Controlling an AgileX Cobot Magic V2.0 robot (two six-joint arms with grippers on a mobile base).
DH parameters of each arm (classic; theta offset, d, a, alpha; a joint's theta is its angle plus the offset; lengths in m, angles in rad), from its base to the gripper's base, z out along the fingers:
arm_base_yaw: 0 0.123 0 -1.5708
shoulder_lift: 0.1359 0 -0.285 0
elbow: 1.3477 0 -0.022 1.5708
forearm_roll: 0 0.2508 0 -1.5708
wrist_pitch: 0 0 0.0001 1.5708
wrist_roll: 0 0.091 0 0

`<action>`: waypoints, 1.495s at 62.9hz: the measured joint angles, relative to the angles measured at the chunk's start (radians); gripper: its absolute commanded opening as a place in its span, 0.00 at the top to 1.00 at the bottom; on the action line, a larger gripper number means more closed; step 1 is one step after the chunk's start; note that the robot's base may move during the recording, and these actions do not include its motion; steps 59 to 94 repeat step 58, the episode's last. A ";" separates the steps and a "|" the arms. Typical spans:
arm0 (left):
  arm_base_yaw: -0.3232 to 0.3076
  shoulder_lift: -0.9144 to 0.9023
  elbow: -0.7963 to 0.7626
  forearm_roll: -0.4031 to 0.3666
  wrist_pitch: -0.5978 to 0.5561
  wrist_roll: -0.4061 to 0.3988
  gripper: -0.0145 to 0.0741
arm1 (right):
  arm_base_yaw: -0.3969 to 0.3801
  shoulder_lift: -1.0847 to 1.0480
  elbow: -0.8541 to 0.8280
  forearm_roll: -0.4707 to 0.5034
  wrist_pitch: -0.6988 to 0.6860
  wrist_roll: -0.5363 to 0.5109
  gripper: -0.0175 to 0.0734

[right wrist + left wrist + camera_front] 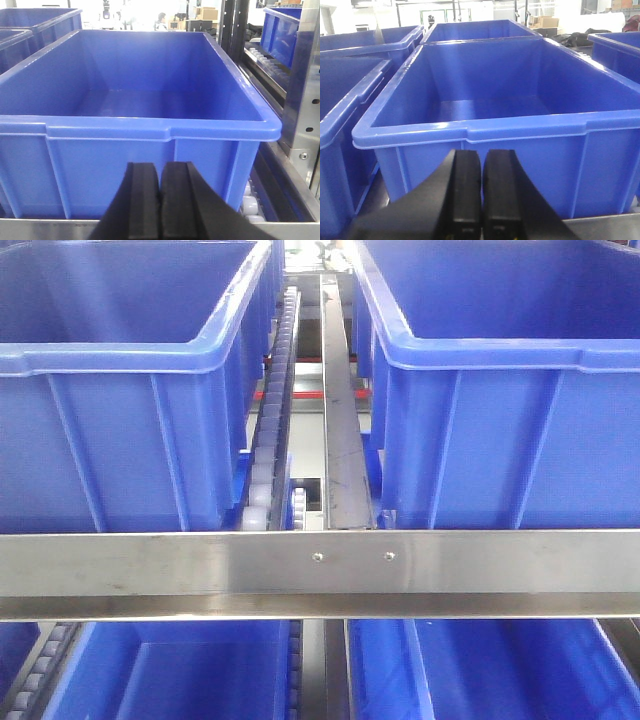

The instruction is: Pick and sort blue part to right shelf

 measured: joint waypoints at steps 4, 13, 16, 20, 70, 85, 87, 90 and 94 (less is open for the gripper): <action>0.011 0.000 0.000 0.000 0.000 0.000 0.70 | 0.000 0.000 0.000 0.000 0.000 0.000 0.76; 0.034 0.000 0.000 -0.009 0.000 0.000 0.70 | 0.000 0.000 0.000 0.000 0.000 0.000 0.76; 0.036 0.000 0.000 -0.014 0.000 0.000 0.70 | 0.000 0.000 0.000 0.000 0.000 0.000 0.76; 0.036 0.000 0.000 -0.016 0.000 0.000 0.70 | 0.000 0.000 0.000 0.000 0.000 0.000 0.76; 0.036 0.000 0.000 -0.020 0.000 -0.001 0.70 | 0.000 0.000 0.000 0.000 0.000 0.000 0.76; 0.036 0.000 0.000 -0.020 0.000 -0.001 0.70 | 0.000 0.000 0.000 0.000 0.000 0.000 0.76; 0.036 0.000 0.000 -0.020 0.000 -0.001 0.70 | 0.000 0.000 0.000 0.000 0.000 0.000 0.76; 0.036 0.000 0.000 -0.020 0.000 -0.001 0.70 | 0.000 0.000 0.000 0.000 0.000 0.000 0.76; 0.036 0.000 0.000 -0.020 0.000 -0.001 0.70 | 0.000 0.000 0.000 0.000 0.000 0.000 0.76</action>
